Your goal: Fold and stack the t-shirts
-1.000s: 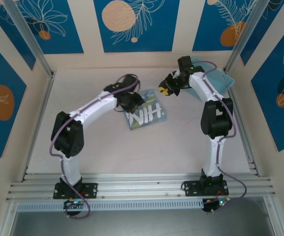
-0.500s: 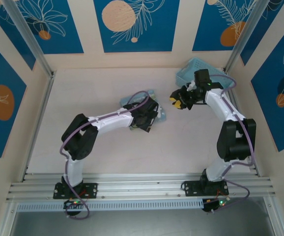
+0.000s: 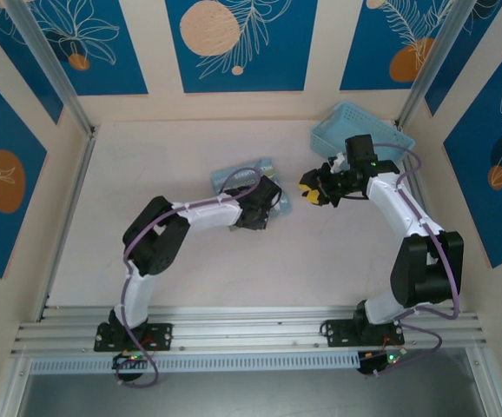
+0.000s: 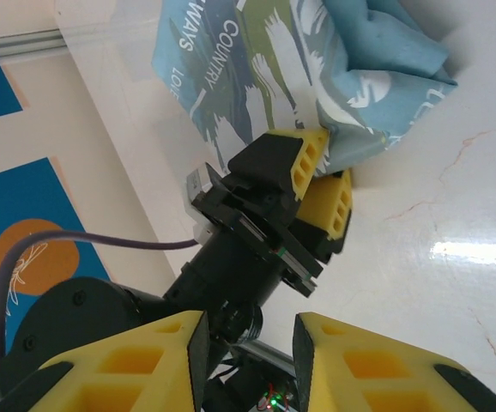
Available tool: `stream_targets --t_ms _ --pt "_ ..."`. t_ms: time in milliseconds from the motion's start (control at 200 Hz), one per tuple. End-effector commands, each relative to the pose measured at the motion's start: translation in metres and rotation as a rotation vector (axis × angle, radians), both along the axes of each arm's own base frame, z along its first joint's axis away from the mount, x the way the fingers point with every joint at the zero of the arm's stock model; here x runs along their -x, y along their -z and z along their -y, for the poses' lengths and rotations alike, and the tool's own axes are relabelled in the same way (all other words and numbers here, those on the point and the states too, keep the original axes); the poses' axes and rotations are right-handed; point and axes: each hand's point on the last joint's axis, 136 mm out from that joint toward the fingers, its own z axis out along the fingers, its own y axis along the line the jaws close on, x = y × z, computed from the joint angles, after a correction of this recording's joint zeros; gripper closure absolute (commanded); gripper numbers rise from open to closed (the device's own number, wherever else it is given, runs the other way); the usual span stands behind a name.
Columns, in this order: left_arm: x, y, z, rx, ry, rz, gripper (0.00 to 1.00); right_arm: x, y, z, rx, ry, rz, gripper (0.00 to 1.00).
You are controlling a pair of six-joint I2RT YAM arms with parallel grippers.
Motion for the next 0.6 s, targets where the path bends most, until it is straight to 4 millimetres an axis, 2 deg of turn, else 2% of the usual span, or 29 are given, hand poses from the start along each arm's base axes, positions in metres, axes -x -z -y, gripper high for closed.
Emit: stream_targets --t_ms 0,115,190,415,515,595 --pt "-0.028 0.005 -0.036 0.021 -0.238 0.001 0.71 0.009 -0.018 -0.004 -0.024 -0.013 0.020 0.67" --pt "-0.044 0.003 -0.069 -0.026 -0.263 -0.001 0.72 0.015 -0.018 -0.002 -0.019 -0.014 0.013 0.67" --pt "-0.054 0.005 -0.099 -0.053 -0.271 -0.011 0.72 0.020 -0.019 0.000 -0.010 -0.013 0.014 0.67" --pt "-0.089 0.008 -0.207 -0.164 -0.195 -0.025 0.71 0.031 -0.022 0.004 0.000 -0.012 0.014 0.68" --pt "-0.096 0.008 -0.260 -0.221 -0.143 -0.055 0.70 0.035 -0.022 0.004 -0.002 -0.011 0.010 0.68" --pt "-0.109 0.010 -0.298 -0.236 -0.105 -0.035 0.69 0.037 -0.022 0.004 -0.006 -0.012 0.013 0.67"
